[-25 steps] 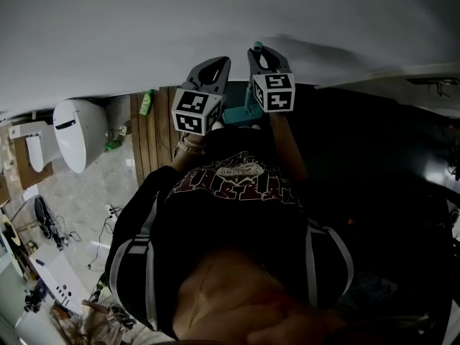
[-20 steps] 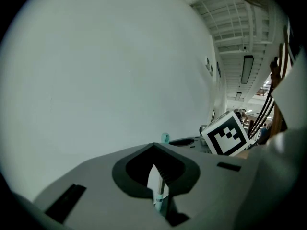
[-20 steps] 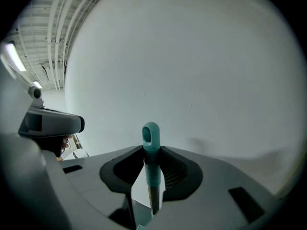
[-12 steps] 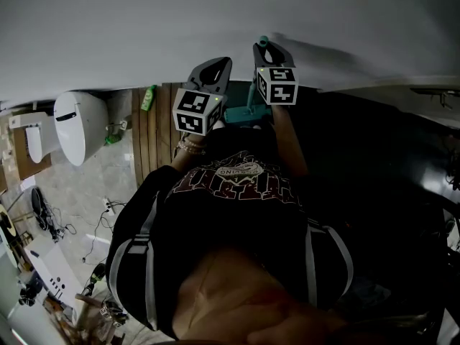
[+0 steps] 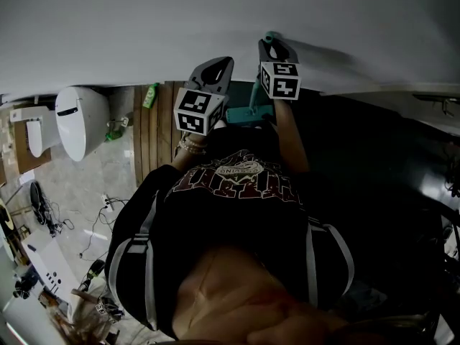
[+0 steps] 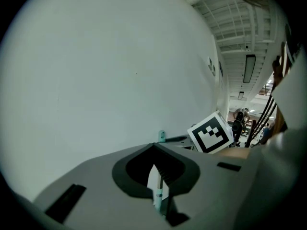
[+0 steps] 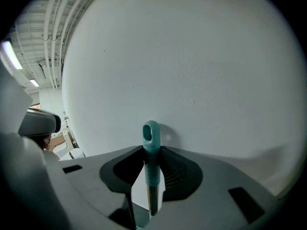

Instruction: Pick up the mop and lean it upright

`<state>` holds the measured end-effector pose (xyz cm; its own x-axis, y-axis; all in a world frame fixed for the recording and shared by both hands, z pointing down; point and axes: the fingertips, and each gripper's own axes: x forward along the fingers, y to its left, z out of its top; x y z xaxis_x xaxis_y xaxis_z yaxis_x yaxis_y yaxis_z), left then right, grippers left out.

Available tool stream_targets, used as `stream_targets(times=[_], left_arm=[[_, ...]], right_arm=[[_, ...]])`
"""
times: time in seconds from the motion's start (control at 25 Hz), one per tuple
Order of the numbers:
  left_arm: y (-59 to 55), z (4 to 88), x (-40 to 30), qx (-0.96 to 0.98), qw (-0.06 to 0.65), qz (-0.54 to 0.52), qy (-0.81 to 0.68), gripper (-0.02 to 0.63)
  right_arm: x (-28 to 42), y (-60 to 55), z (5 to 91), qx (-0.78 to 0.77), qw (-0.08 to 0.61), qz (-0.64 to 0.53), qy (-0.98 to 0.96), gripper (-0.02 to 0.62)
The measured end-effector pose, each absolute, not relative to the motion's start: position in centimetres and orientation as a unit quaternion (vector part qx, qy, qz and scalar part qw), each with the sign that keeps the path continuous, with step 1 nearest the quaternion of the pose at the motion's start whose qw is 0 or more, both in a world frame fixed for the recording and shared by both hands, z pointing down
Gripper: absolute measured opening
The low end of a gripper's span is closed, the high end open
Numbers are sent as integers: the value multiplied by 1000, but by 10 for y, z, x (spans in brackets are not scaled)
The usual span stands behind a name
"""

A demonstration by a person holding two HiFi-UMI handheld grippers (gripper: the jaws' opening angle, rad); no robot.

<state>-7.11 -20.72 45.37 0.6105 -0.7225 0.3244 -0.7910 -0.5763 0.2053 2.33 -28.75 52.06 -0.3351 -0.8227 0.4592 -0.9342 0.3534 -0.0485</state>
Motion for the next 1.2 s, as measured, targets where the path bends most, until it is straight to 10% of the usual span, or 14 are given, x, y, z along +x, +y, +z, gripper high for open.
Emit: stream_targets(times=[1.2], left_arm=[[-203, 453, -67, 889, 169, 92, -415, 40]], right_arm=[[39, -253, 492, 557, 139, 168, -801, 111]])
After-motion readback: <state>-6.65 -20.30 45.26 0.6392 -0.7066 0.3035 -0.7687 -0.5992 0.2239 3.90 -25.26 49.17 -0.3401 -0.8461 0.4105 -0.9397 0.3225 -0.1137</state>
